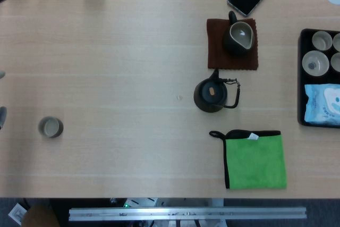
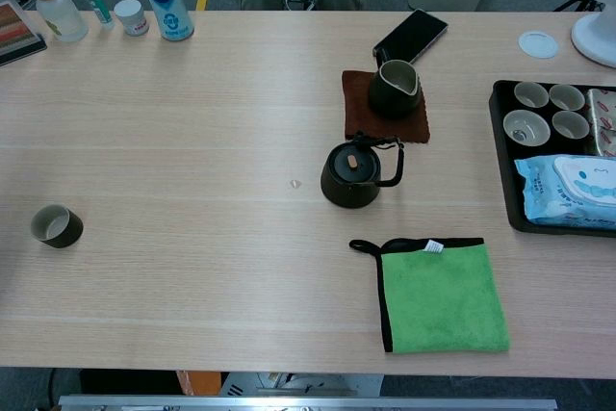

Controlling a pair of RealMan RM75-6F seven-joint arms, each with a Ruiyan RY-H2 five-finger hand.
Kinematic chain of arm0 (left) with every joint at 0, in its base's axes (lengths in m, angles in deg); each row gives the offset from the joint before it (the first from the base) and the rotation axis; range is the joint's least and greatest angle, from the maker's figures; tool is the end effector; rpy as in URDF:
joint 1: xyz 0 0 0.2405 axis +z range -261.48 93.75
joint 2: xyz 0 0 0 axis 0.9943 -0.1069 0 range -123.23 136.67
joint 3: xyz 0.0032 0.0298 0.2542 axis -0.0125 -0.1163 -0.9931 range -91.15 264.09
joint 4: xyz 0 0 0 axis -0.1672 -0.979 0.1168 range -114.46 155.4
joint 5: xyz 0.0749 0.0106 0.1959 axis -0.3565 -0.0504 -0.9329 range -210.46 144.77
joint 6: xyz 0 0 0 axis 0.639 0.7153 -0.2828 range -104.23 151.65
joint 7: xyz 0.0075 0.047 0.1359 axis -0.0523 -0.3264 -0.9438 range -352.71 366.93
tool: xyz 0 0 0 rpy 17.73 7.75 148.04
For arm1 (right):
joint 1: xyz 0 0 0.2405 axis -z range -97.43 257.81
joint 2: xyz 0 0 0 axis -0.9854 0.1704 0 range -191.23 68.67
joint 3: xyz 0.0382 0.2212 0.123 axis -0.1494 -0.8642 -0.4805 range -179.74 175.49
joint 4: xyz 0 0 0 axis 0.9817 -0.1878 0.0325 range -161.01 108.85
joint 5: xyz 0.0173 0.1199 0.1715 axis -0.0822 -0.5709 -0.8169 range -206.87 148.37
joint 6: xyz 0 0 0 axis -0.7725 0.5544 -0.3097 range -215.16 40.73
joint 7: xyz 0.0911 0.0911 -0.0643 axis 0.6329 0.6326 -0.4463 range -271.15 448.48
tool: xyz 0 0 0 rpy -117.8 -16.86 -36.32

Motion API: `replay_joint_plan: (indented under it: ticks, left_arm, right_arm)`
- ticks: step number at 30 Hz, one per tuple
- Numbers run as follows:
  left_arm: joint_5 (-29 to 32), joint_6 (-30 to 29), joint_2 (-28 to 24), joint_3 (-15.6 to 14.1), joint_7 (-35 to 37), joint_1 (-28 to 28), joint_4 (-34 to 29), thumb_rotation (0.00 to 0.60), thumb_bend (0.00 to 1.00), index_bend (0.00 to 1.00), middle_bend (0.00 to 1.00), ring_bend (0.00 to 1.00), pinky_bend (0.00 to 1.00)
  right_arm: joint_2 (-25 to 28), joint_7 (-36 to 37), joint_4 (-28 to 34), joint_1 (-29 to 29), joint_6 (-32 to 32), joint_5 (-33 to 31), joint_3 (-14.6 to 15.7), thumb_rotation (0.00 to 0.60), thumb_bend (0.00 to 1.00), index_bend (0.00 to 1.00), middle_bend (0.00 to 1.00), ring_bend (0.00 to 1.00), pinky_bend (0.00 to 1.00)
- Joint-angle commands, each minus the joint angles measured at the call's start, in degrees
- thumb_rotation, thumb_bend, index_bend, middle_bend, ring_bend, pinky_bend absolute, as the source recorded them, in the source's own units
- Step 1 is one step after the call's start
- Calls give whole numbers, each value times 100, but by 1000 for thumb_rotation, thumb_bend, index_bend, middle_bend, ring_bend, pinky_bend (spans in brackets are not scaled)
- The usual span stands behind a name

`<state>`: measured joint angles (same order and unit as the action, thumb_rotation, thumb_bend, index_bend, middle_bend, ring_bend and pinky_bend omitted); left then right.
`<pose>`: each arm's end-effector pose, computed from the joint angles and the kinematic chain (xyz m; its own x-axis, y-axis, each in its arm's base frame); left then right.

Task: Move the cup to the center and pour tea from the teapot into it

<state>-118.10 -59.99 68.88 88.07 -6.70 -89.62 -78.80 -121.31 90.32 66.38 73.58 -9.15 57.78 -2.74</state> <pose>-0.2910 0.1789 0.1534 0.5332 0.0449 0.8448 0.8460 -0.0287 -0.5324 -0.3195 -0.1812 0.1605 0.4373 -0.1450 0.8876 -0.8991 -0.0467 0.4353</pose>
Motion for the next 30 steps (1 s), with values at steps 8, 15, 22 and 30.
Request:
replay_joint_plan:
  ticks: [8,15,22,30]
  left_arm:
    - [-77,-78,-59,-37,93,44,-31,600,342,210,193,102,27]
    - [-106,-85,-101,-55,176,58,-50,600,342,210,193,102,27]
    - [-126,16,-144,-44,196,-13,-69,600,342,210,193,102,27]
    - [-113,32,-182,-14,182,-47,-114,600,342,210,194,104,27]
  right_arm:
    - [-12,40,-3,46,86,71,43,600,9,177,232,40,0]
    - [5,106,-25,76,146,106,57,600,9,177,232,40,0]
    - [50,72,17,-32,85,166,2,600,8,176,232,40,0]
    - [152,-119,259,-489,-438,317,-80,600,4,177,231,50,0]
